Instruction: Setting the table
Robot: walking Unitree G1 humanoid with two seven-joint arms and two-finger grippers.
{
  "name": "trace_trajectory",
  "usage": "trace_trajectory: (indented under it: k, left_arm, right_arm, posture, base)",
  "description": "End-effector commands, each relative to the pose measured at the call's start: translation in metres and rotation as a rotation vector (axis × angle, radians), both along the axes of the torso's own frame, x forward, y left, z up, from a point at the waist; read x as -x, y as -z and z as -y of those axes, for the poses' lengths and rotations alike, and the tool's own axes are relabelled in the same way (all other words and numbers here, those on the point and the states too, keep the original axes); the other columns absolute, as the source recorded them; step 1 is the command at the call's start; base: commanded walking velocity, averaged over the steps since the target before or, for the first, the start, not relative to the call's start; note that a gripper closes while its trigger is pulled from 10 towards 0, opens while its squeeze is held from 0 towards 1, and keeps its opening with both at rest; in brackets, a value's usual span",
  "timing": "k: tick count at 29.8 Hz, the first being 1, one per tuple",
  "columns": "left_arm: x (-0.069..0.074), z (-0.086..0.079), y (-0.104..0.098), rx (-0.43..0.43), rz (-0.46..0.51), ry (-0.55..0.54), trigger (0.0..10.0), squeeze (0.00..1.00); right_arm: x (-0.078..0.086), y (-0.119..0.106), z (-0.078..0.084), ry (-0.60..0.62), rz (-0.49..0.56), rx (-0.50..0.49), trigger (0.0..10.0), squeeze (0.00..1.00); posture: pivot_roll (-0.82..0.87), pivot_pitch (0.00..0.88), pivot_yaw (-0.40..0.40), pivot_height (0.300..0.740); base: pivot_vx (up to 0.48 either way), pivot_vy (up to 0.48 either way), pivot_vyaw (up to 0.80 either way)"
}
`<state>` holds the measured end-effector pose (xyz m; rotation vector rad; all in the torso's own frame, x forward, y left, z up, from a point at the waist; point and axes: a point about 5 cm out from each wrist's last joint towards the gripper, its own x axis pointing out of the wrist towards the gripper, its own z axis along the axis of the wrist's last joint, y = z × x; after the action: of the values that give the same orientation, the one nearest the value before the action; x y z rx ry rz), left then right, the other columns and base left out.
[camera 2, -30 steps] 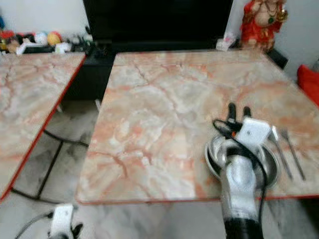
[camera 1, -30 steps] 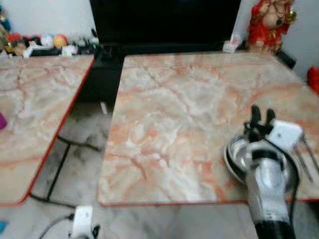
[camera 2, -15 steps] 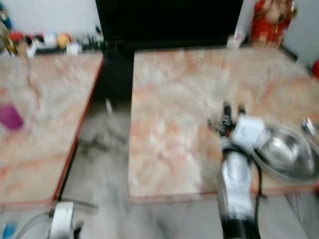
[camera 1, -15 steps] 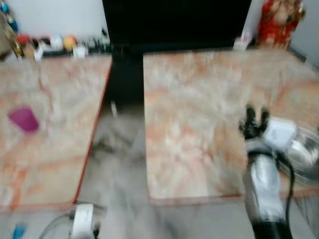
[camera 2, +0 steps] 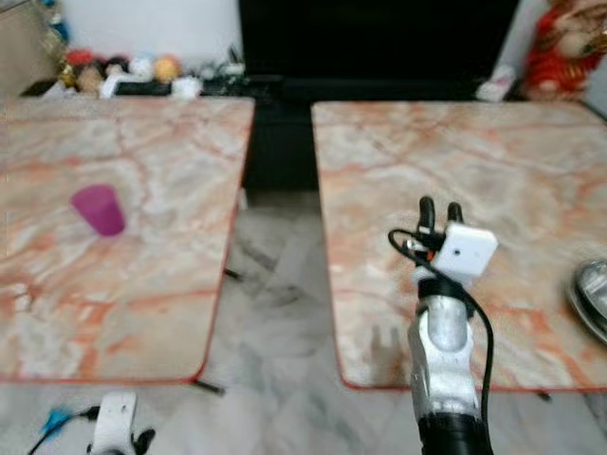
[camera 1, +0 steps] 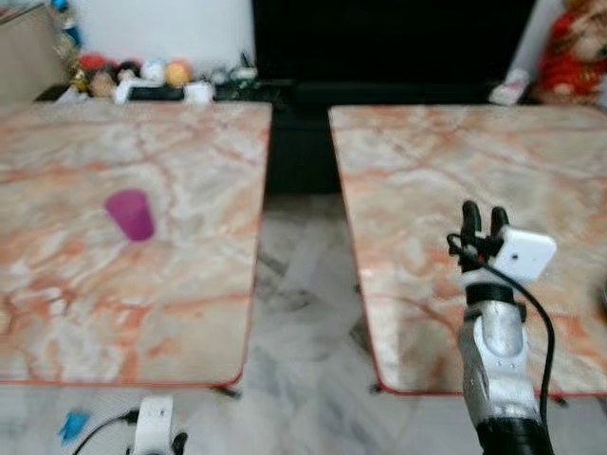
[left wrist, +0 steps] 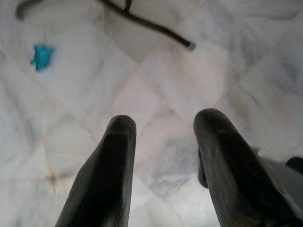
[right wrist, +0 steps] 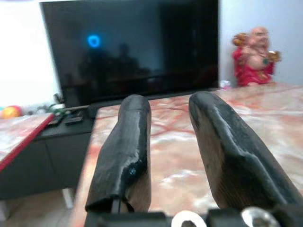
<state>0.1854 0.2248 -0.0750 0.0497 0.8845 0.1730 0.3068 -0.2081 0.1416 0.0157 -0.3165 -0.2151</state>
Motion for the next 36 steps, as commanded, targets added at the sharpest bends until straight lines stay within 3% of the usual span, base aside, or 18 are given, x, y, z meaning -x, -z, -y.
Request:
trace_trajectory:
  k: [1, 14, 25, 32, 36]
  left_arm:
    - [0.0024, -0.0039, 0.0005, -0.004, -0.011, -0.011, 10.0, 0.0]
    - [0.0044, -0.0043, 0.0015, -0.001, -0.018, -0.014, 10.0, 0.0]
    - [0.0038, -0.004, 0.0013, -0.002, -0.016, -0.012, 10.0, 0.0]
    - [0.0034, -0.0043, 0.0009, -0.003, -0.014, -0.014, 10.0, 0.0]
    - [0.0031, -0.0047, 0.0006, -0.01, -0.012, -0.01, 10.0, 0.0]
  right_arm:
    - [-0.001, -0.002, -0.0039, -0.008, 0.005, -0.001, 10.0, 0.0]
    - [-0.0018, -0.002, -0.0059, -0.018, 0.003, 0.011, 10.0, 0.0]
    - [-0.0013, -0.0012, -0.006, -0.018, 0.004, 0.006, 10.0, 0.0]
    - [-0.0012, -0.0004, -0.0064, -0.018, 0.002, -0.008, 10.0, 0.0]
    - [-0.0002, 0.0022, -0.0045, -0.008, -0.006, -0.015, 10.0, 0.0]
  posture:
    - [0.03, 0.0, -0.015, 0.74]
    - [0.03, 0.0, -0.015, 0.74]
    - [0.03, 0.0, -0.013, 0.74]
    - [0.03, 0.0, -0.014, 0.74]
    - [0.03, 0.0, -0.015, 0.74]
  base:
    - [0.0, 0.315, 0.0]
    - [0.0, 0.396, 0.0]
    - [0.0, 0.48, 0.71]
    - [0.0, 0.48, 0.0]
    - [0.0, 0.065, 0.0]
